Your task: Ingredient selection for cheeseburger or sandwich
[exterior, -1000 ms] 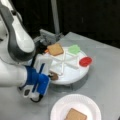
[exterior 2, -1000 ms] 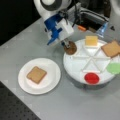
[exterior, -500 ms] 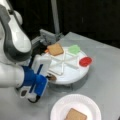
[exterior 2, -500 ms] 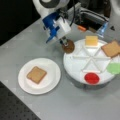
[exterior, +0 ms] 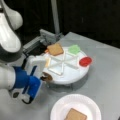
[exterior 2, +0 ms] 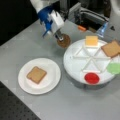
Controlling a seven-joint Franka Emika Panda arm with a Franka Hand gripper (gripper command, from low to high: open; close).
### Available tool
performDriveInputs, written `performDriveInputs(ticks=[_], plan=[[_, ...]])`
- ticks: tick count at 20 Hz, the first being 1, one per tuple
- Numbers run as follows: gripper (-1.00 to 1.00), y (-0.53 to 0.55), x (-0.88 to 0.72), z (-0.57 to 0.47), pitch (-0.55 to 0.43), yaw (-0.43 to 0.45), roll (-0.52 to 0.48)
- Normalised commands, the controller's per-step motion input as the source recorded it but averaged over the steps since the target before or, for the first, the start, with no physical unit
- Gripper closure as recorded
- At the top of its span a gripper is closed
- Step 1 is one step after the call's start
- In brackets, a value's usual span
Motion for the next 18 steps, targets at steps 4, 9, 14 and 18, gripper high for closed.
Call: performDriveInputs(ticks=[4, 9, 14, 18], plan=[[1.0, -0.46, 0.32, 0.12, 0.181, 0.125, 0.031], [1.0, -0.36, 0.6, 0.03, 0.116, 0.249, 0.07], [1.0, -0.4, 0.85, -0.04, 0.058, 0.296, 0.054], [1.0, -0.45, 0.89, -0.07, 0.056, 0.285, 0.075]])
